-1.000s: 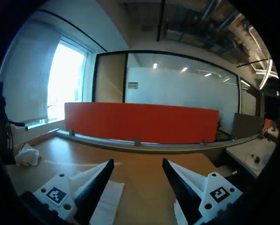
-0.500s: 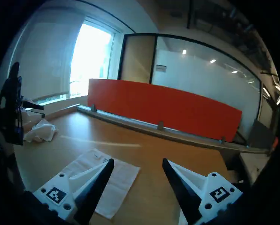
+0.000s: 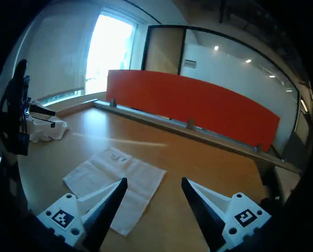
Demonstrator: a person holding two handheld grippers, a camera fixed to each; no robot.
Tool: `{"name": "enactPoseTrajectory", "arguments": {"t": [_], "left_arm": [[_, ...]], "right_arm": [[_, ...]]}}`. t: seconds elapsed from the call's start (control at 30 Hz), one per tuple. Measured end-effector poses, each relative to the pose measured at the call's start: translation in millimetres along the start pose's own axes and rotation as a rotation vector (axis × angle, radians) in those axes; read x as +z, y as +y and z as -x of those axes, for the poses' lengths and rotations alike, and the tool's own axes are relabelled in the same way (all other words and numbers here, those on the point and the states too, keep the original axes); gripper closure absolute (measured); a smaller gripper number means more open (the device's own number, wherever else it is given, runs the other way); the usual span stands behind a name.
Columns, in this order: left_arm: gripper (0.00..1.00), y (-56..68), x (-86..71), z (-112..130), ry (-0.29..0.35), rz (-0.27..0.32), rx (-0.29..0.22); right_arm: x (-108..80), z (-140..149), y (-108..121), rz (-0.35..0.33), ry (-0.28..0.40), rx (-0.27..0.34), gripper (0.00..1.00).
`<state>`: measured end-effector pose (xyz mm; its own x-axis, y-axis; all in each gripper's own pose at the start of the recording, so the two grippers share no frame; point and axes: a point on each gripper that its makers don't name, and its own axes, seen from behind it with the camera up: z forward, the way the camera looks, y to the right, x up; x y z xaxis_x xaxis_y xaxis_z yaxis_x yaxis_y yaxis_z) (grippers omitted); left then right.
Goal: Fold towel
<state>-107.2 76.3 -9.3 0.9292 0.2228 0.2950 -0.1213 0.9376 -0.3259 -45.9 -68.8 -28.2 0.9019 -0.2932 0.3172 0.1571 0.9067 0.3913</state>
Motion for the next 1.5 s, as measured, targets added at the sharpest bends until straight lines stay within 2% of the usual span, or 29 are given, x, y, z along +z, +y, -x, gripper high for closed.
{"name": "enactPoseTrajectory", "arguments": {"t": [0.5,0.87,1.1,1.37,1.43,1.5], "left_arm": [[0.06,45.1,25.4,89.3,-0.175,0.105,0.035],[0.06,71.2,41.3,143.7,-0.313,0.18,0.052],[0.06,84.7,42.6,166.0,-0.379,0.224,0.065],[0.07,93.3,43.9,178.6,-0.418,0.243,0.061],[0.1,94.8,44.9,181.1,-0.424,0.245,0.065],[0.2,96.4,45.9,183.5,-0.431,0.248,0.07]], "right_arm": [[23.3,91.4,-28.3,-0.082,-0.155,-0.034,0.01],[31.4,139.0,-47.1,-0.151,-0.254,-0.066,0.03],[29.4,165.6,-57.4,-0.193,-0.317,-0.081,0.07],[24.8,184.9,-62.4,-0.215,-0.361,-0.09,0.15],[23.4,188.6,-63.7,-0.221,-0.369,-0.089,0.19],[22.4,191.5,-64.9,-0.227,-0.377,-0.086,0.22]]}}
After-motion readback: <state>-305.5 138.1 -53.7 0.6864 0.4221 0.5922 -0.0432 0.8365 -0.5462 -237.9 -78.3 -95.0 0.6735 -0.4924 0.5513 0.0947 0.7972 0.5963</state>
